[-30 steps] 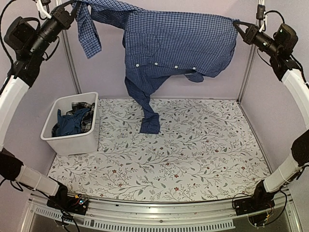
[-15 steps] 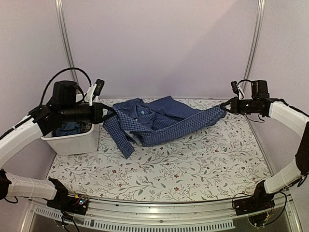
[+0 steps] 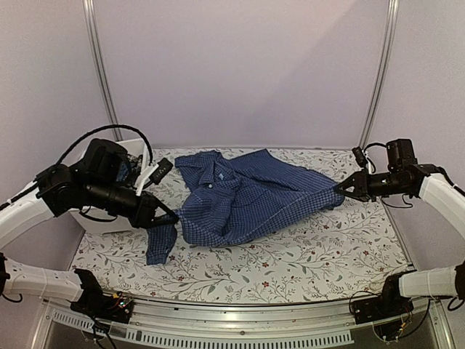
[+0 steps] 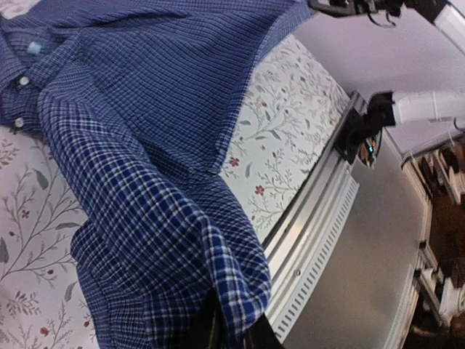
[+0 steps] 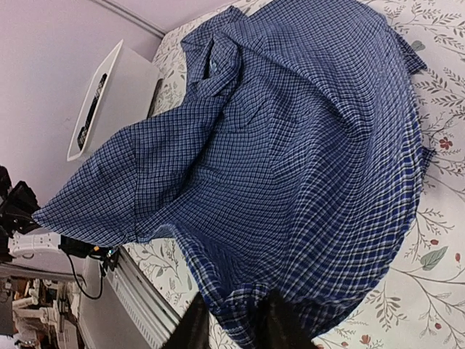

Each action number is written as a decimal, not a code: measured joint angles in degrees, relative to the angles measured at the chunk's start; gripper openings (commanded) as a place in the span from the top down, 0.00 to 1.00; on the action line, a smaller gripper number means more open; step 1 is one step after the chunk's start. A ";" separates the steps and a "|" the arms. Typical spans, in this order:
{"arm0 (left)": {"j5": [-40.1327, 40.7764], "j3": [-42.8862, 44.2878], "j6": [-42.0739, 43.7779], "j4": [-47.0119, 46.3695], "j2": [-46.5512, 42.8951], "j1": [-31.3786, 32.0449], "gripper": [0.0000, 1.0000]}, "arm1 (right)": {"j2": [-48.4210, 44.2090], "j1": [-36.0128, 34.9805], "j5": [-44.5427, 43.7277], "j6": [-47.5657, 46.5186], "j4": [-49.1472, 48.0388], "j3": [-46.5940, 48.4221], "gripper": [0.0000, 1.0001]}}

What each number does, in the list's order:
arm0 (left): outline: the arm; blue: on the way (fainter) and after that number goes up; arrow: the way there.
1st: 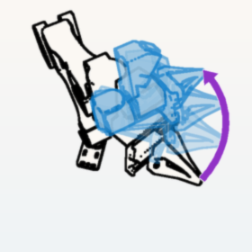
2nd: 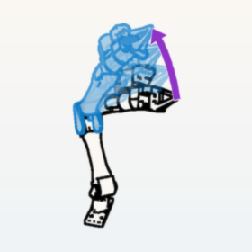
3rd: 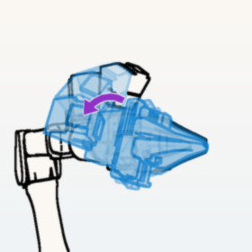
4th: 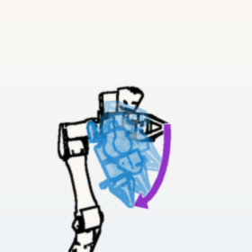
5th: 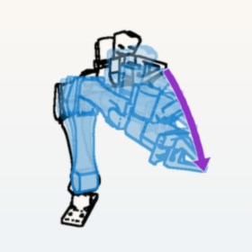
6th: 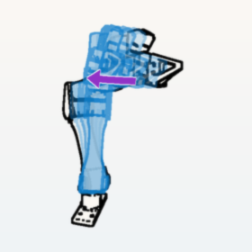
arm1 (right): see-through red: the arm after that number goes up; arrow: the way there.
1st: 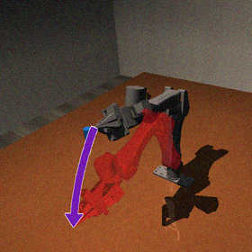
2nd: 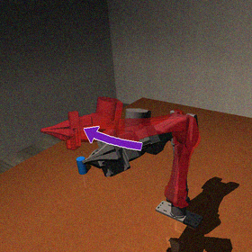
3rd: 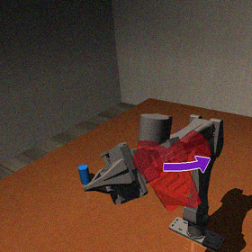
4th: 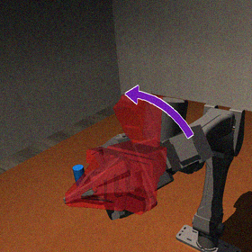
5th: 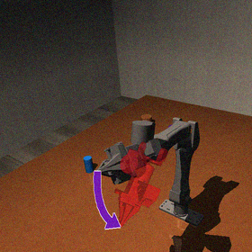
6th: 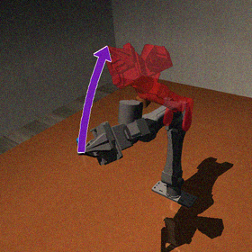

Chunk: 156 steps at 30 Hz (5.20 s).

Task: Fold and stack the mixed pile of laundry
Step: Flatten out the crumpled shirt at the center of the board, then smooth out the flattened shirt at the center of the board, then move the flattened shirt to the center of the board.

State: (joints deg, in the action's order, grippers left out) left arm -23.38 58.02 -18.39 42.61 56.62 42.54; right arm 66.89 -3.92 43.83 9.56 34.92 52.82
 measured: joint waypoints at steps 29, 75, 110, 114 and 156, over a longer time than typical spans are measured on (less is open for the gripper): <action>11.43 37.53 -0.94 -7.65 62.27 -4.37 0.17 | 57.90 -4.92 -7.61 -3.32 -3.17 48.94 0.29; 20.48 19.50 -7.72 -2.25 40.68 -11.17 0.29 | 36.72 -6.38 -24.63 9.70 -3.87 19.50 0.29; 43.32 34.10 -10.19 10.91 60.48 -16.90 0.34 | 69.61 -4.31 -34.95 -3.17 8.33 58.88 0.34; 38.95 36.70 -8.90 8.04 60.15 -16.63 0.29 | 75.08 -1.70 -35.65 -3.78 8.83 68.06 0.35; 21.57 39.65 -2.86 -2.89 71.82 -15.41 0.38 | 68.08 -5.40 -31.95 -1.60 11.21 56.59 0.46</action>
State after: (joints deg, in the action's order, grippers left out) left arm -1.80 97.67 -21.26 39.72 128.44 27.14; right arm 134.98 -9.32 11.88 7.97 46.13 109.40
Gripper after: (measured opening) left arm 0.614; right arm 0.541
